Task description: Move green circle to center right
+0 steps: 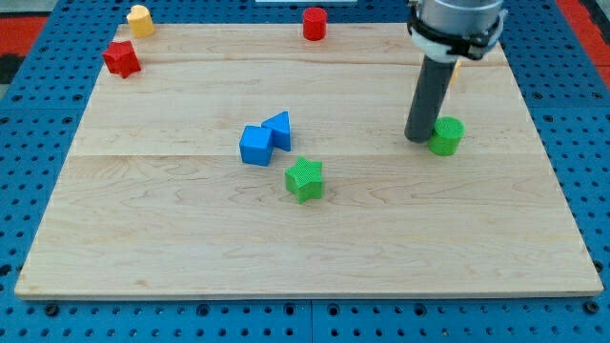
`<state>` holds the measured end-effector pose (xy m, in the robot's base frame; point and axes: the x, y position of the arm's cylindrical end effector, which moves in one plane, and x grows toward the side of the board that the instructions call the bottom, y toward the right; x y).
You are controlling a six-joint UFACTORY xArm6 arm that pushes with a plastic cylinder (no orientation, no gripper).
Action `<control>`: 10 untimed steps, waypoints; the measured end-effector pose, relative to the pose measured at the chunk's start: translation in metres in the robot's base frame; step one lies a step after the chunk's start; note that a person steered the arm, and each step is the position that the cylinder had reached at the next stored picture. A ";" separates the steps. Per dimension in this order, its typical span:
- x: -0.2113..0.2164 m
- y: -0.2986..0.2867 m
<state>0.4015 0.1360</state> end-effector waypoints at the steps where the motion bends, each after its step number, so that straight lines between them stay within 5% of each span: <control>1: 0.002 0.017; 4: 0.172 0.079; 7: 0.156 0.140; 9: 0.192 0.093; 10: 0.160 0.049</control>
<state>0.5613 0.1849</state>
